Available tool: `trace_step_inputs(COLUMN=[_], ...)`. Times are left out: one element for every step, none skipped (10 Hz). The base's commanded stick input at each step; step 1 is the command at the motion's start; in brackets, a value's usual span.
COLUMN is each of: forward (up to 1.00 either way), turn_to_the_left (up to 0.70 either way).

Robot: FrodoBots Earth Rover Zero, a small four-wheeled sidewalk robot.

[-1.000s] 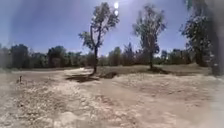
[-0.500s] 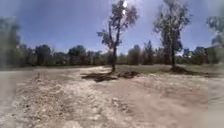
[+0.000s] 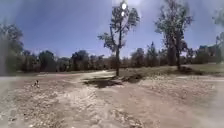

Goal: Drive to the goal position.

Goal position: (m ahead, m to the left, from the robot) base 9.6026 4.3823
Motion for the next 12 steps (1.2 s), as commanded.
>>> trace_step_inputs(forward=[0.85, 0.85, 0.85, 0.85, 0.85, 0.85, 0.85, 0.85, 0.85, 0.85, 0.85, 0.85], turn_to_the_left=[0.0, 0.0, 0.0, 0.0, 0.0, 0.0, 0.0, 0.0, 0.0, 0.0, 0.0, 0.0])
